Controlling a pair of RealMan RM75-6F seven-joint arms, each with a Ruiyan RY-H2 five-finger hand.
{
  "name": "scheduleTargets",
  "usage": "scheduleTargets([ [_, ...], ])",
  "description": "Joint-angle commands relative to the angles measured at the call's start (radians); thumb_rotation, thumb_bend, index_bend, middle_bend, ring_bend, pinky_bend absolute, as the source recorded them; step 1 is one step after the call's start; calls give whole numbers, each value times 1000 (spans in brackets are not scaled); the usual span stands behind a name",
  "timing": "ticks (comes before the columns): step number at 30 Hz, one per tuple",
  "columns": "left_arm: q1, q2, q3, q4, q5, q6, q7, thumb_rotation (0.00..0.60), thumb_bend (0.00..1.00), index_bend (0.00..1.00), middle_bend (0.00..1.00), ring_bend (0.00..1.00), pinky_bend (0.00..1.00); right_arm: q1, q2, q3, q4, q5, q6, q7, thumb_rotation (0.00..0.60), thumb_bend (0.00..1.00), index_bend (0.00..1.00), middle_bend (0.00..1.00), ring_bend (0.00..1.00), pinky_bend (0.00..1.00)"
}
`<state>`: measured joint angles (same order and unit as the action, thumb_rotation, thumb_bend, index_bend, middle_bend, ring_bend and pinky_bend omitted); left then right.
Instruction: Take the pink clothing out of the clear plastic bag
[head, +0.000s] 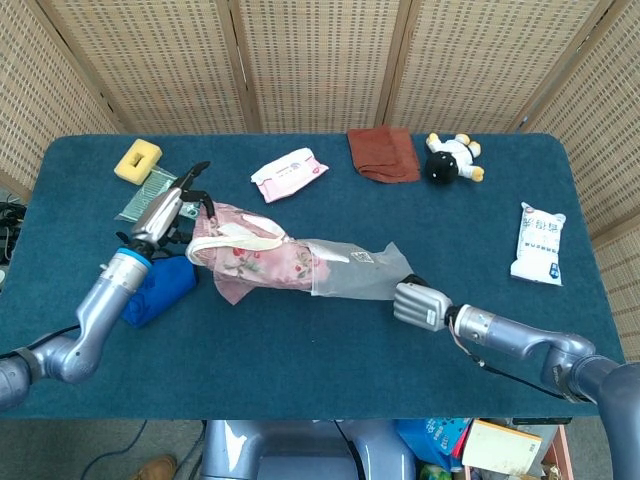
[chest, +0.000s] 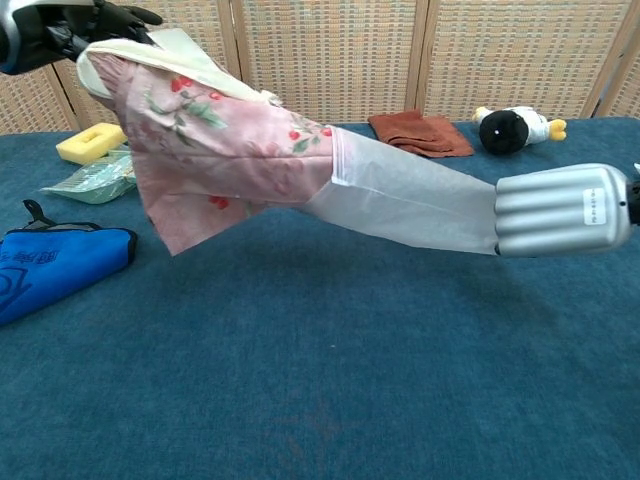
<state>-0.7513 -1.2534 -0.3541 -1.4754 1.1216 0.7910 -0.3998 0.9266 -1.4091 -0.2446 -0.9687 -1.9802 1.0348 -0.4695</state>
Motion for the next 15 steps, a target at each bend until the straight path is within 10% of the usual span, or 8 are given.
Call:
scheduleTargets([
  [1, 39, 53, 17, 23, 37, 15, -35, 600, 422, 756, 0, 0, 0, -11, 17, -2, 10, 4, 5, -3, 600, 765, 763, 999, 965, 1000],
  [15, 147, 148, 85, 209, 137, 28, -234, 600, 425, 758, 0, 0, 0, -40, 60, -15, 23, -8, 9, -16, 600, 764, 763, 986, 965, 1000],
])
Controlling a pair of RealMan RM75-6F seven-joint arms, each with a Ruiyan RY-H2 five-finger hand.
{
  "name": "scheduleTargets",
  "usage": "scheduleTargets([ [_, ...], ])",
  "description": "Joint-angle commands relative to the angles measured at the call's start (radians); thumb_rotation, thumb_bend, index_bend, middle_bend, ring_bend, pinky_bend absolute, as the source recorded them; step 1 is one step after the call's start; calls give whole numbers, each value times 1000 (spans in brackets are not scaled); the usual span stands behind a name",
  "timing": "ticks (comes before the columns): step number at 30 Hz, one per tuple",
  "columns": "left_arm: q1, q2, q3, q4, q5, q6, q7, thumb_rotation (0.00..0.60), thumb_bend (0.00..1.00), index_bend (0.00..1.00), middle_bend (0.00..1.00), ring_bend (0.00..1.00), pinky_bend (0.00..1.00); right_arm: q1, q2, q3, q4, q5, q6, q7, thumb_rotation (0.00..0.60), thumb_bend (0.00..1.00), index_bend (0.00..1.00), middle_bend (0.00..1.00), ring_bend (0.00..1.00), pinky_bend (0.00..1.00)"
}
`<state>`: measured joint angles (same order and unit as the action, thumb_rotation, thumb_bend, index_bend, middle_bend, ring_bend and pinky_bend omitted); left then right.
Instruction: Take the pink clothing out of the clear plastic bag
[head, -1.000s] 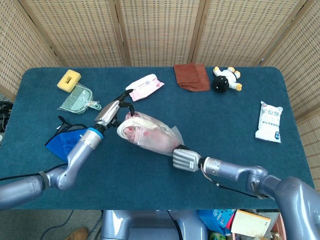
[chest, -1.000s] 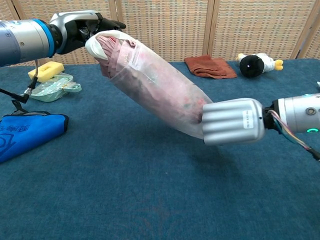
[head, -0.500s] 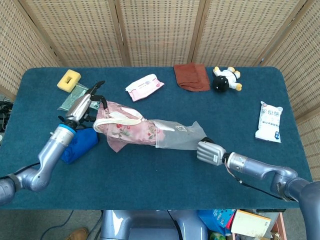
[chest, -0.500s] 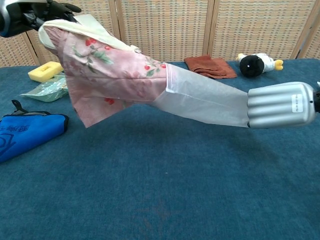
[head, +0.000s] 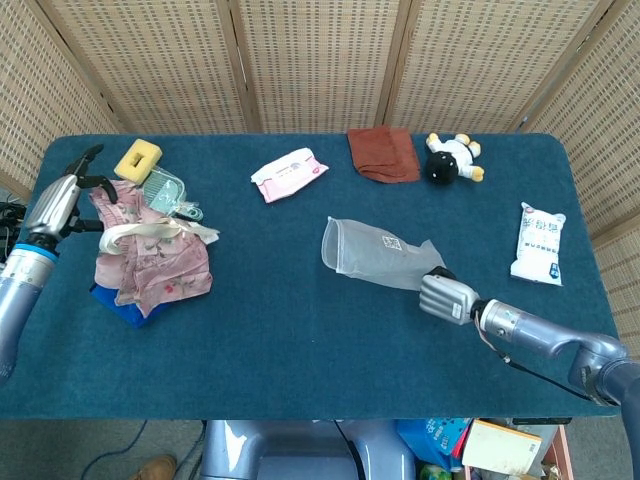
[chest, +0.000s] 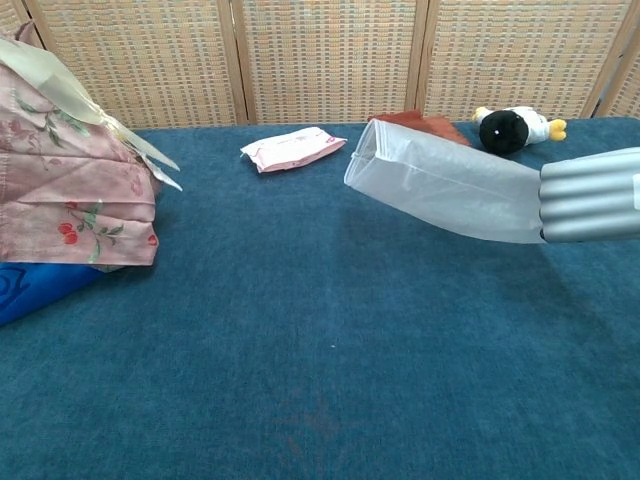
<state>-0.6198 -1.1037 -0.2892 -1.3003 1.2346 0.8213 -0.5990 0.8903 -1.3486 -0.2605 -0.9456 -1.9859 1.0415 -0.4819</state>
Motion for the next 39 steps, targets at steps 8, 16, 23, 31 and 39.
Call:
scheduleTargets([
  [8, 25, 30, 72, 60, 76, -27, -32, 600, 305, 33, 0, 0, 0, -112, 26, 123, -90, 197, -20, -158, 600, 46, 14, 78, 80, 60],
  [16, 101, 113, 80, -19, 35, 111, 175, 600, 52, 0, 0, 0, 0, -195, 112, 175, -236, 272, 87, -118, 600, 0, 0, 0, 0, 0],
  [23, 195, 170, 95, -133, 2, 261, 330, 600, 51, 0, 0, 0, 0, -280, 167, 200, -285, 290, 235, 10, 600, 0, 0, 0, 0, 0],
  [31, 373, 72, 132, -242, 4, 593, 483, 600, 51, 0, 0, 0, 0, -446, 200, 266, -446, 459, 391, 258, 600, 0, 0, 0, 0, 0],
  [39, 486, -2, 191, -293, 43, 733, 545, 600, 54, 0, 0, 0, 0, -576, 217, 269, -601, 528, 475, 380, 600, 0, 0, 0, 0, 0],
])
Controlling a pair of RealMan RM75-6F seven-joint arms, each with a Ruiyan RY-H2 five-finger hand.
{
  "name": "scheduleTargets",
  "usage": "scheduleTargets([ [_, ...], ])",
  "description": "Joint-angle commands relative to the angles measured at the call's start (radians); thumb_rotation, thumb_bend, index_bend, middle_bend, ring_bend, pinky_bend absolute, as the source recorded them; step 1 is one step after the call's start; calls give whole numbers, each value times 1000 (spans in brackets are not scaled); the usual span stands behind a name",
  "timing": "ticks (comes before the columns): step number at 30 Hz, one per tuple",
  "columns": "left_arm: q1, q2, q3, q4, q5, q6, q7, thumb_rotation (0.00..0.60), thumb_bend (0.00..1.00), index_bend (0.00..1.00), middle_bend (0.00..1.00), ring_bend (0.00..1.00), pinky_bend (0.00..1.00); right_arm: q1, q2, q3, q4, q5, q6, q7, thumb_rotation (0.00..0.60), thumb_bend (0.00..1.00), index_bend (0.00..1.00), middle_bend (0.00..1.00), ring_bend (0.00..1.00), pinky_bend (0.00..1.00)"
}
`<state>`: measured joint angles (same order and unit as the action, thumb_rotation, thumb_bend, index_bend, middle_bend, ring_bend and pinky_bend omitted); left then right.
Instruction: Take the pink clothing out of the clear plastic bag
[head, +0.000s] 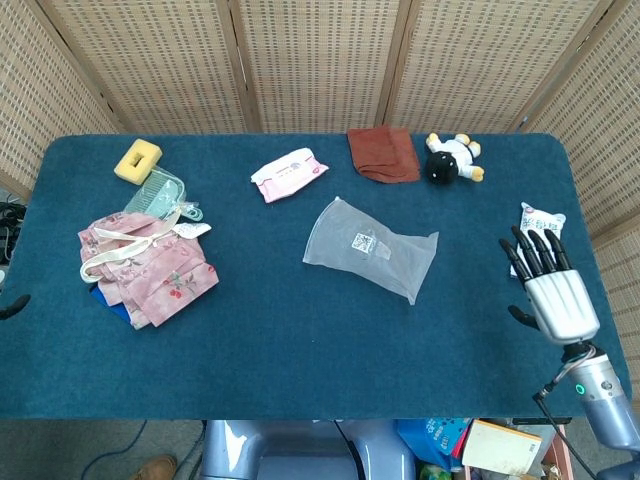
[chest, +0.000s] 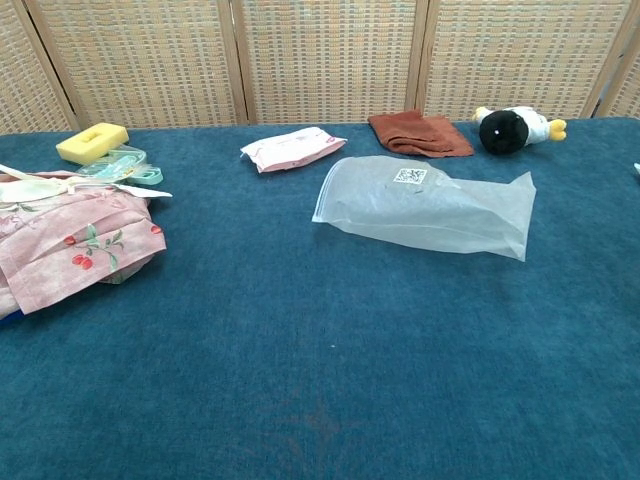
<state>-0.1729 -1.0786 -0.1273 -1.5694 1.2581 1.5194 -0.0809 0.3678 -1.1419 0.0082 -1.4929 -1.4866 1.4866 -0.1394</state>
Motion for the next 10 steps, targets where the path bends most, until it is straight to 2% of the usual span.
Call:
scheduleTargets([
  [1, 48, -32, 36, -26, 26, 44, 31, 600, 54, 0, 0, 0, 0, -67, 9, -3, -62, 32, 38, 36, 600, 0, 0, 0, 0, 0],
  [4, 68, -57, 50, -16, 41, 53, 33, 600, 55, 0, 0, 0, 0, -115, -19, -12, -83, 38, 72, 39, 600, 0, 0, 0, 0, 0],
  [10, 78, -67, 57, 9, 67, 34, -2, 600, 55, 0, 0, 0, 0, -159, -77, -12, -43, 2, 116, 25, 600, 0, 0, 0, 0, 0],
])
